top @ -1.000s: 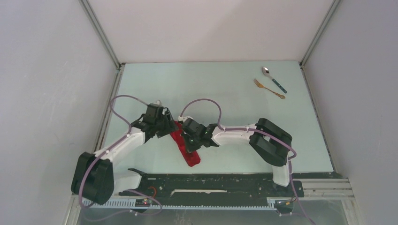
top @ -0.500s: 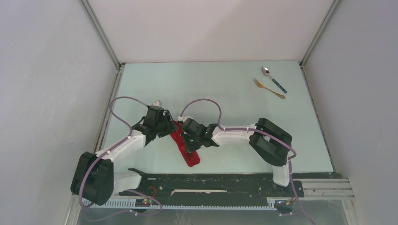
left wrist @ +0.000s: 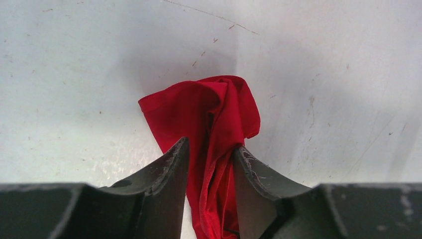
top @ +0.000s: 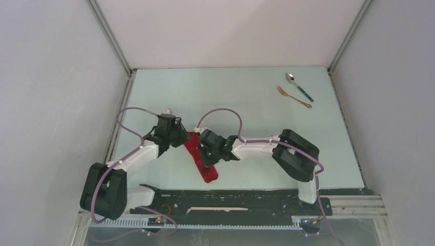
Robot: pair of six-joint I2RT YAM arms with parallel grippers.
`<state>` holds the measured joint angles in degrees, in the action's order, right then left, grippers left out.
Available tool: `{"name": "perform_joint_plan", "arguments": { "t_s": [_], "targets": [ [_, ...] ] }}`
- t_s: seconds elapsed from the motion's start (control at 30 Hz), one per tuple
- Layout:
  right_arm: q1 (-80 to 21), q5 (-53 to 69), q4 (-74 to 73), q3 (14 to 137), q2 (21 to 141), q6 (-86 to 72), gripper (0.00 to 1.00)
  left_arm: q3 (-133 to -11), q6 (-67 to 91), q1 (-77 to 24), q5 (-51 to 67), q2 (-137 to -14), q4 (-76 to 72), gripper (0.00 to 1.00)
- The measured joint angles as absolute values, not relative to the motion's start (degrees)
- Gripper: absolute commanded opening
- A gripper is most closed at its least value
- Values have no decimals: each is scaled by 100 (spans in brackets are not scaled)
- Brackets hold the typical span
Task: Fold the napkin into a case and place the utensils inside
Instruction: Stuff the top corner of the smaller-rectangle-folded napkin into the folded napkin.
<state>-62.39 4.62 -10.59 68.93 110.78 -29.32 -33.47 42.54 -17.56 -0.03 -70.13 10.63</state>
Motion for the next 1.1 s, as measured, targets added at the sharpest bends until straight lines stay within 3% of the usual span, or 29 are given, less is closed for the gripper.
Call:
{"name": "perform_joint_plan", "arguments": {
  "t_s": [0.2,0.3,0.53,0.67,0.83,1.1],
  "targets": [
    [-6237,519,-956,6842,11078,-2945,13,-3347,4368,-1590,259,-7190,906,34],
    [-6217,598,-784,6744,11059,-2965,19,-3347,4401,-1559,338,-7190,845,24],
    [-6086,760,-499,6514,10899,-2963,48,-3347,4480,-1533,499,-7201,773,5],
    [-6003,788,-237,6469,10809,-2880,61,-3347,4506,-1520,554,-7201,775,3],
    [-5898,760,401,6466,10801,-2672,60,-3347,4523,-1476,681,-7201,781,1],
    [-5857,316,1107,6475,10812,-2429,51,-3347,4661,-1380,956,-7203,849,0]
  ]
}}
